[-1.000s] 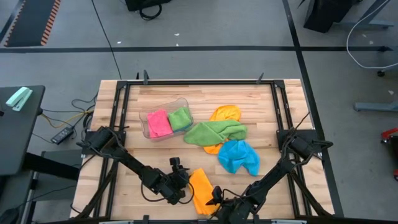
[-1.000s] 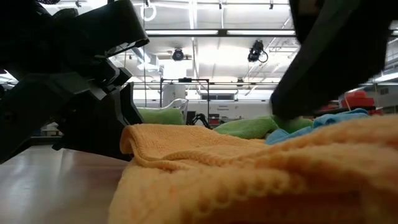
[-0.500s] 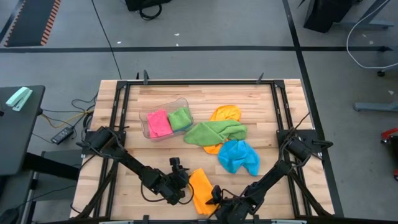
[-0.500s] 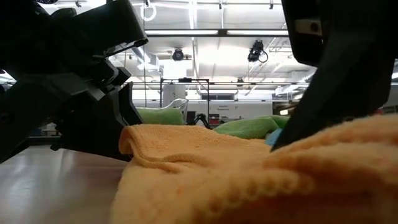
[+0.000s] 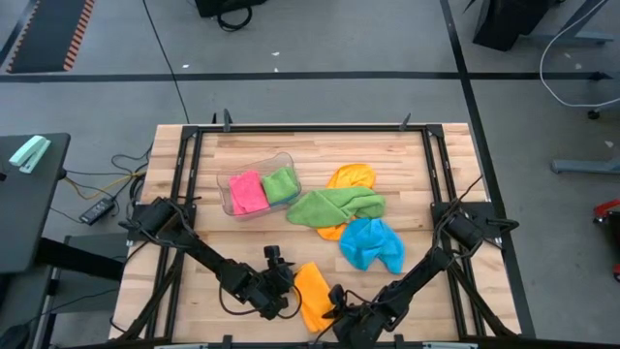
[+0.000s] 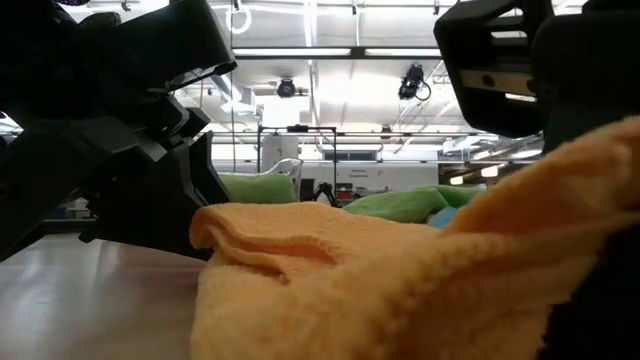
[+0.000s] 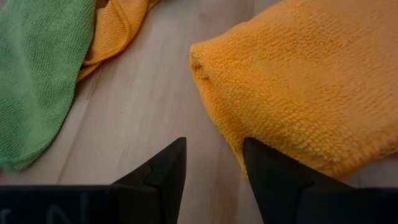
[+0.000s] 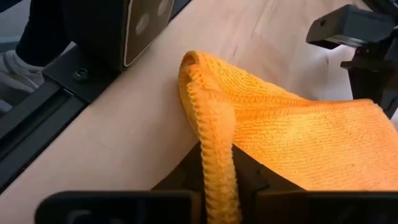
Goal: Fold microfiber towels
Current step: Fold the bottom yellow microfiber towel
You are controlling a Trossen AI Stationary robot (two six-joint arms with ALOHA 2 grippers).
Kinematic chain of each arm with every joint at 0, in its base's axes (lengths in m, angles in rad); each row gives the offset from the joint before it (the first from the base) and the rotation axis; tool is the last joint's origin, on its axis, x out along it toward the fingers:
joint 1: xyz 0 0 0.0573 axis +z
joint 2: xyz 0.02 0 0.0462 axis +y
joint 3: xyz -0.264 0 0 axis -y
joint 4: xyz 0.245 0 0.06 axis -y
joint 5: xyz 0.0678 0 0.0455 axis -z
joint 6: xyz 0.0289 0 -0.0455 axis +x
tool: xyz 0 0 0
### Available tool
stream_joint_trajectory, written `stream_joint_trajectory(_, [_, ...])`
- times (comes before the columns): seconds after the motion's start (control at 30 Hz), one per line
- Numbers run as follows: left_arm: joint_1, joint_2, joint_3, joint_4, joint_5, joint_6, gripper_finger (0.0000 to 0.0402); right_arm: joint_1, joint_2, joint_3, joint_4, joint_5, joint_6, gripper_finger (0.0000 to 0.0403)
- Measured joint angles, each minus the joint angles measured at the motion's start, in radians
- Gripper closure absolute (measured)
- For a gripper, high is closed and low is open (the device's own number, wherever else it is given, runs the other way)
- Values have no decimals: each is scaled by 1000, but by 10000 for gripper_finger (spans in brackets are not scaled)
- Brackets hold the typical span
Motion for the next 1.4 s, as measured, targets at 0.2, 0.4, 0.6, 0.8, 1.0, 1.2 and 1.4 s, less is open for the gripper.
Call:
stream_joint_trajectory(0.2, [-7,-3,0,0,2,31,230,-20,-63,-5,-74,-74,16,363])
stream_joint_trajectory(0.4, [-30,-28,-1,-11,18,56,230,-67,-89,-4,-114,-252,112,363])
stream_joint_trajectory(0.6, [-58,-56,-1,-40,10,89,230,-106,-99,-3,-122,-378,174,363])
stream_joint_trajectory(0.8, [-79,-63,-1,-47,6,115,230,-136,-155,-3,-174,-475,229,364])
stream_joint_trajectory(1.0, [-82,-63,-1,-61,3,115,230,-156,-211,-1,-221,-567,278,364])
stream_joint_trajectory(1.2, [-92,-72,0,-78,3,112,230,-187,-220,-1,-228,-777,375,364])
stream_joint_trajectory(1.4, [-98,-76,0,7,3,130,230,-201,-220,-1,-242,-886,426,364])
